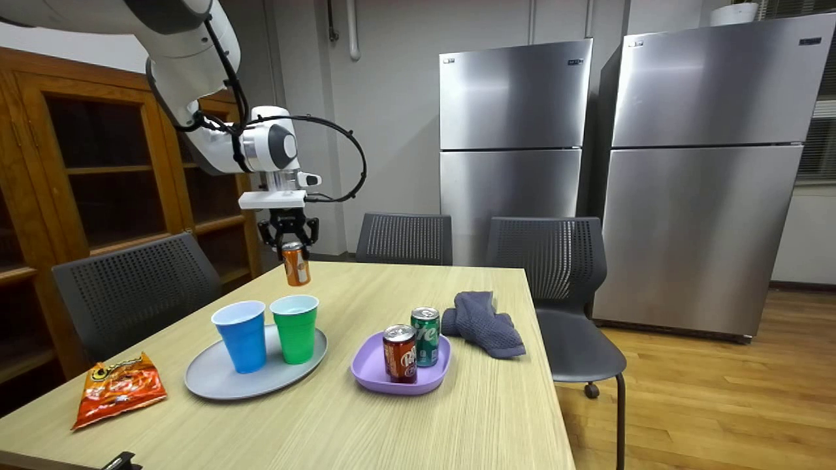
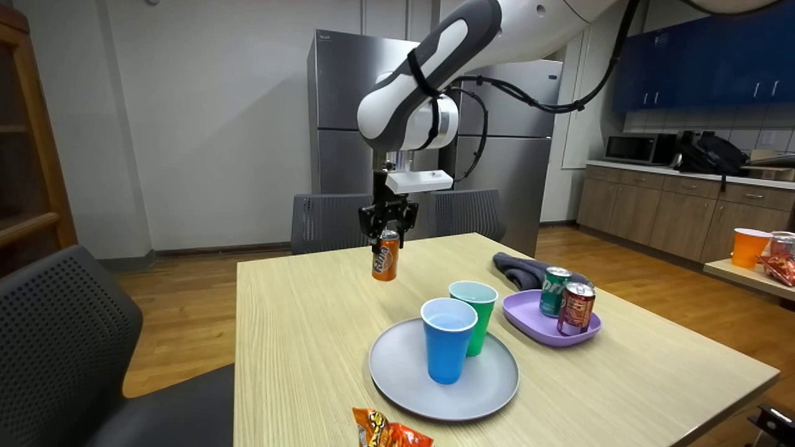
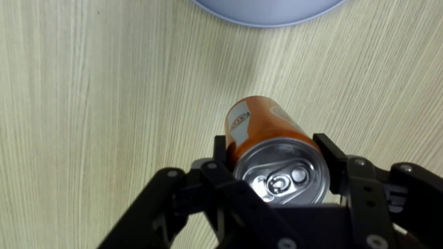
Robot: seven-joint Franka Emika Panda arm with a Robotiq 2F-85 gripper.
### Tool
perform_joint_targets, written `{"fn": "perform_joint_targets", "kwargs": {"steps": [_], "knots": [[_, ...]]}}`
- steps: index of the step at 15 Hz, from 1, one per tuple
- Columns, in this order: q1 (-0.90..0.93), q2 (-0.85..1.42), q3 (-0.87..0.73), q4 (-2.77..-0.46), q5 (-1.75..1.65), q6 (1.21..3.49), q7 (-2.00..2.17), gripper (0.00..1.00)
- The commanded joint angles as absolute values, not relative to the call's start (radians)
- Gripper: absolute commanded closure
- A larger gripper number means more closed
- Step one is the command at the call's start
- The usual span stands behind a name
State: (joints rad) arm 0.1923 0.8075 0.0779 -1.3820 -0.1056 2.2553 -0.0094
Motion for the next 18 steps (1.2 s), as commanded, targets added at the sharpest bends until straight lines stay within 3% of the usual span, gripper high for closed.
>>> {"fn": "perform_joint_targets", "kwargs": {"steps": [1, 18], "knots": [[0.167, 0.710, 0.071, -1.477, -0.112, 2.231, -0.052, 0.62], [0.030, 0.464, -0.034, -1.878, -0.145, 2.295, -0.076, 0.62]]}}
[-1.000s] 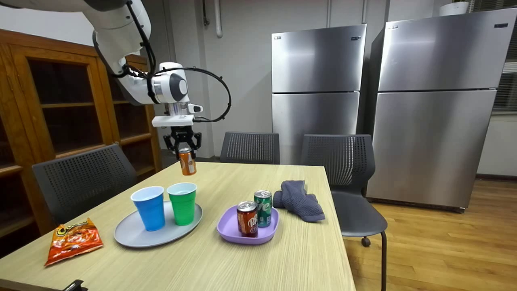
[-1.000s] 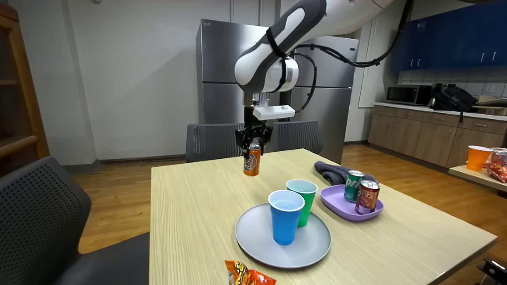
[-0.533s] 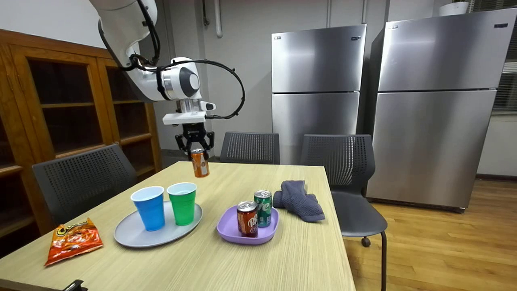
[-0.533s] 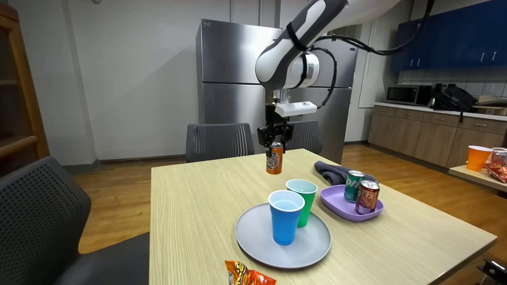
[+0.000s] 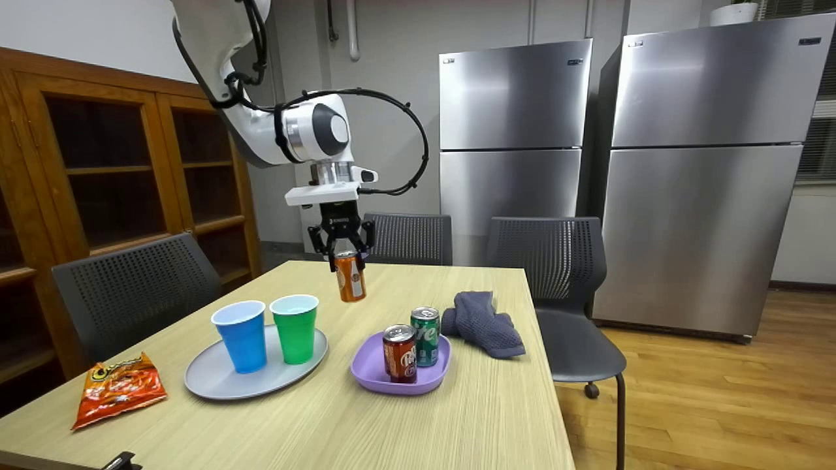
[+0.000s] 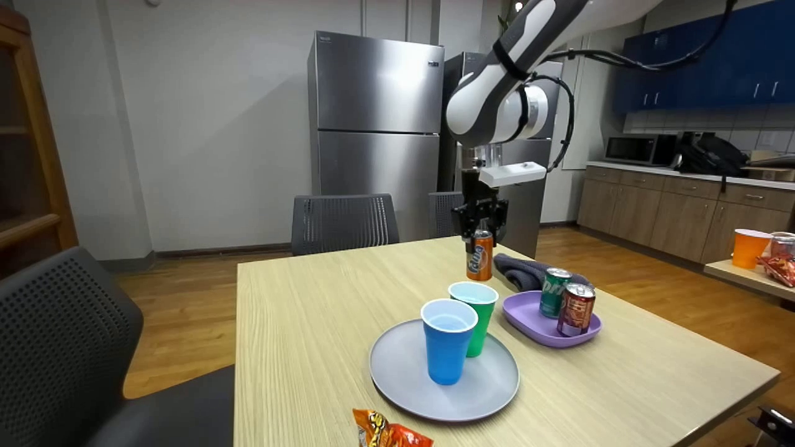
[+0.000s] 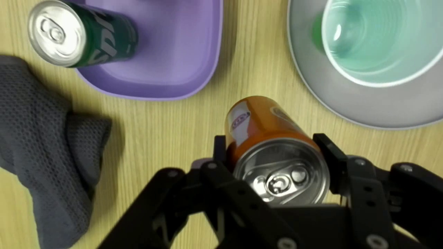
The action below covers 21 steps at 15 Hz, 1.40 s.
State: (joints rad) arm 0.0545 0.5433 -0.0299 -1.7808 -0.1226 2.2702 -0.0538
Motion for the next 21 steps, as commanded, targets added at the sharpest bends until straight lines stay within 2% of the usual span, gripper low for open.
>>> {"fn": "perform_joint_targets", "kwargs": {"steps": [1, 21], "knots": [[0.020, 0.457, -0.036, -1.893, -0.144, 2.302, -0.084, 0.62], [-0.075, 0.539, -0.042, -1.978, -0.137, 2.452, -0.224, 0.62]]}}
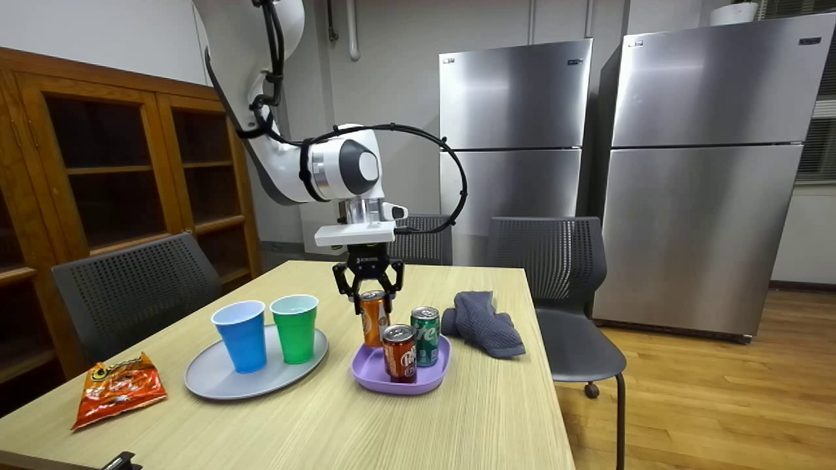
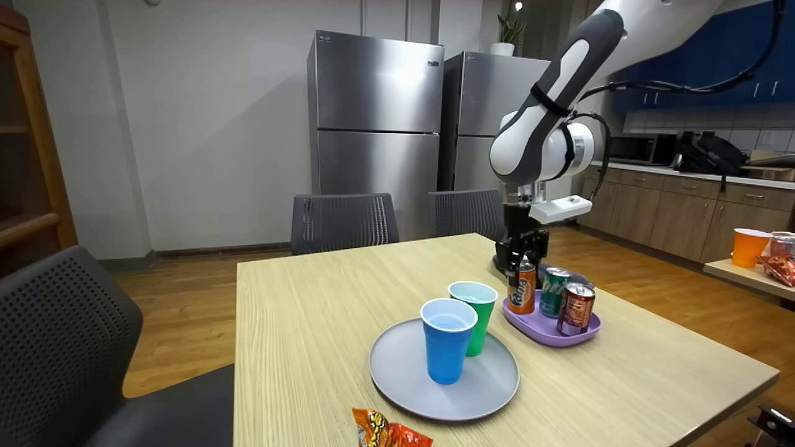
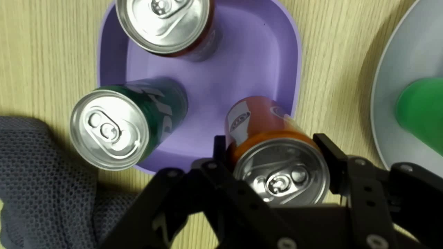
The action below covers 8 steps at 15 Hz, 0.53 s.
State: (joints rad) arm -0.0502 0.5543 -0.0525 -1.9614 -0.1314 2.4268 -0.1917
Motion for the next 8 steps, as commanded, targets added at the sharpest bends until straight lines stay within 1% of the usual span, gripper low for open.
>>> {"fn": "perform_joint_targets", "kwargs": {"steps": [1, 8], "knots": [[-0.076, 0.539, -0.045, -1.982, -0.141, 2.456, -0.224, 0.62], [-0.099, 0.535, -0.042, -1.998, -0.135, 2.484, -0.250, 0.62]]}}
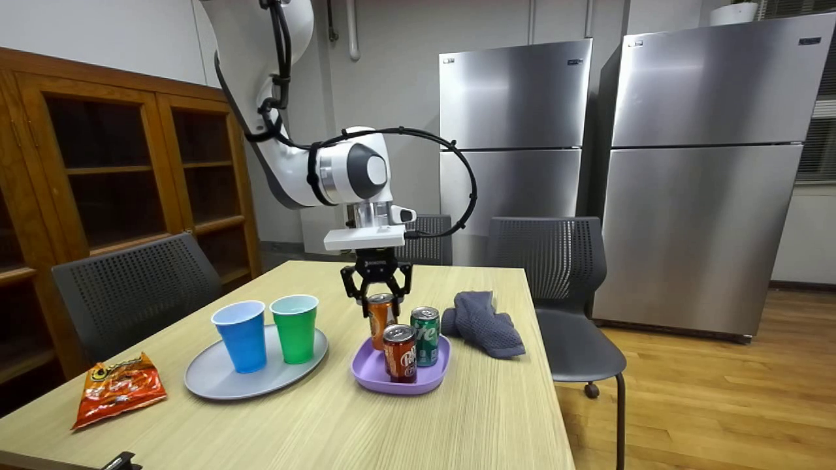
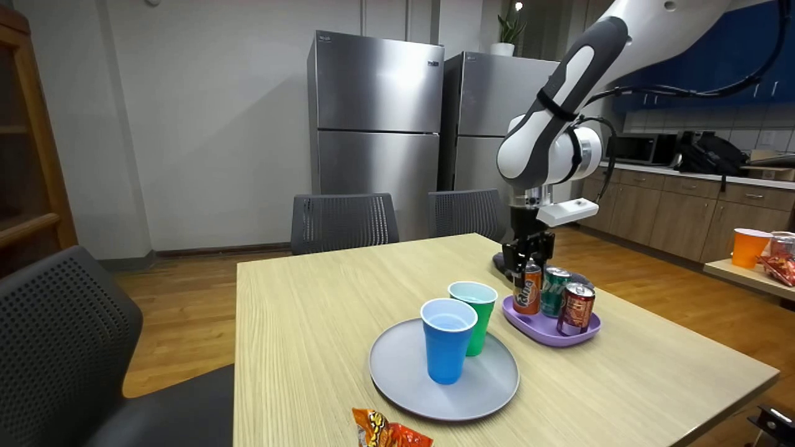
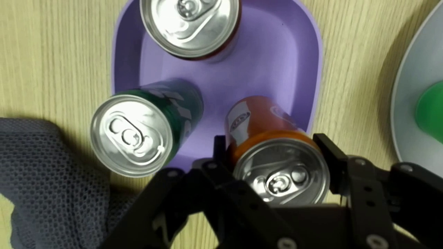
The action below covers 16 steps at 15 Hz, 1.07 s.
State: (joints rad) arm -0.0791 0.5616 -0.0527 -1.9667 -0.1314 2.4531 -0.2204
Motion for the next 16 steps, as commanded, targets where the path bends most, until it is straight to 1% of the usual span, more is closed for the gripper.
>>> {"fn": "perform_joint_targets", "kwargs": {"steps": [1, 10, 11, 12, 13, 15, 16], "knots": [[-0.100, 0.536, -0.042, -2.001, -0.136, 2.491, -0.250, 0.62], [-0.114, 0.520, -0.038, -2.044, -0.132, 2.524, -0.269, 0.62], [-0.114, 0.518, -0.038, -2.047, -0.132, 2.524, -0.269, 0.53], [-0.113, 0.513, -0.040, -2.053, -0.135, 2.523, -0.271, 0.12], [-0.112, 0.508, -0.039, -2.055, -0.135, 2.523, -0.271, 0.11], [-0.110, 0.489, -0.041, -2.060, -0.137, 2.522, -0.273, 0.00], [-0.111, 0.476, -0.040, -2.063, -0.135, 2.521, -0.276, 0.00]]}}
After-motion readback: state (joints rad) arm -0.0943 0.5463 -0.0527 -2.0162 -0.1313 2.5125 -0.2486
